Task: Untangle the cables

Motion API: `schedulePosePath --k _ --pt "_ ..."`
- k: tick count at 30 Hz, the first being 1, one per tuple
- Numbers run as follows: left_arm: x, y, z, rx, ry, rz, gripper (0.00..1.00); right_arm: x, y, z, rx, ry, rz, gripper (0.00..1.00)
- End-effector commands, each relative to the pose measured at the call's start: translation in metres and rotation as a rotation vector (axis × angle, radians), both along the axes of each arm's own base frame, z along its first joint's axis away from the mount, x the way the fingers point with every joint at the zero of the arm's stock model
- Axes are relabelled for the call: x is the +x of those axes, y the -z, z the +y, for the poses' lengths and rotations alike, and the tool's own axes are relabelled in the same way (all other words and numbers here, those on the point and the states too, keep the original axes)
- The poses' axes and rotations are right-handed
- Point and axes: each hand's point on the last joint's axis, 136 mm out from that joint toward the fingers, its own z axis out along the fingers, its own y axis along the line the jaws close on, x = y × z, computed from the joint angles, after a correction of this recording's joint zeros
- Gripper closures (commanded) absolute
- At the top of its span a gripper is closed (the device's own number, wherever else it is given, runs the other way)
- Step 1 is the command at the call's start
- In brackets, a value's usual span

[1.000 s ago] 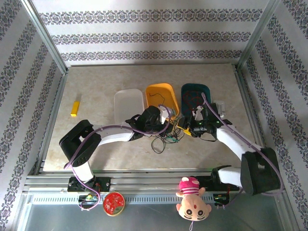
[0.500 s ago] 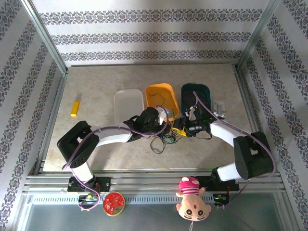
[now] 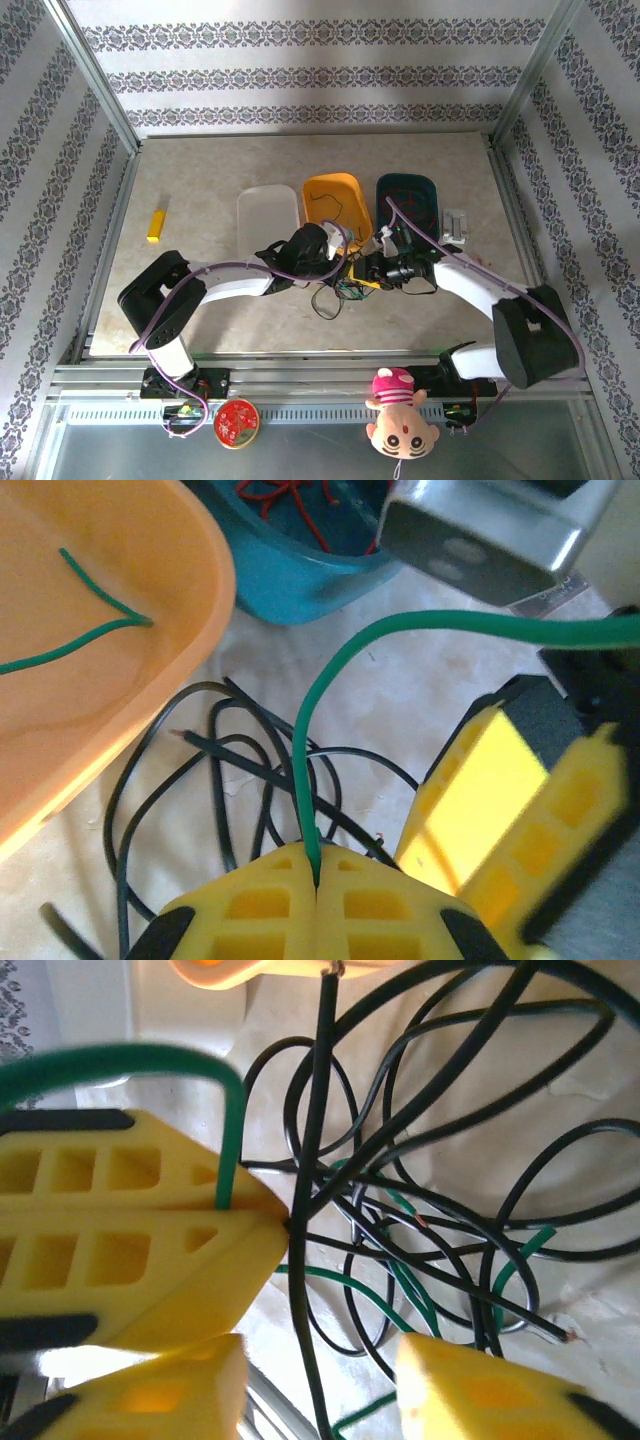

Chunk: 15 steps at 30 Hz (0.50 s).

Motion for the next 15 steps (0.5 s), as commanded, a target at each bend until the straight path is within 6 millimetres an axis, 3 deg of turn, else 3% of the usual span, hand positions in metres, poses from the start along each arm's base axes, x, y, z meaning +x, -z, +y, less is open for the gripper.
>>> schedulePosePath --k 1,4,7,10,15 --pt "0.005 -0.039 -0.003 -0.076 0.002 -0.087 1.00 -0.005 0.014 0.005 -0.021 -0.051 0.061 0.75" --pt "0.004 -0.044 0.001 -0.078 -0.005 -0.099 1.00 -0.003 0.027 -0.004 -0.064 -0.021 0.114 0.92" --pt "0.000 -0.053 0.006 -0.083 -0.003 -0.112 1.00 -0.002 0.040 -0.020 -0.121 0.031 0.153 1.00" --pt "-0.009 -0.067 0.009 -0.105 0.026 -0.116 1.00 -0.003 0.053 -0.036 -0.172 0.085 0.187 1.00" --pt "-0.033 -0.110 0.012 -0.222 0.133 -0.102 1.00 -0.006 0.065 -0.048 -0.200 0.127 0.232 1.00"
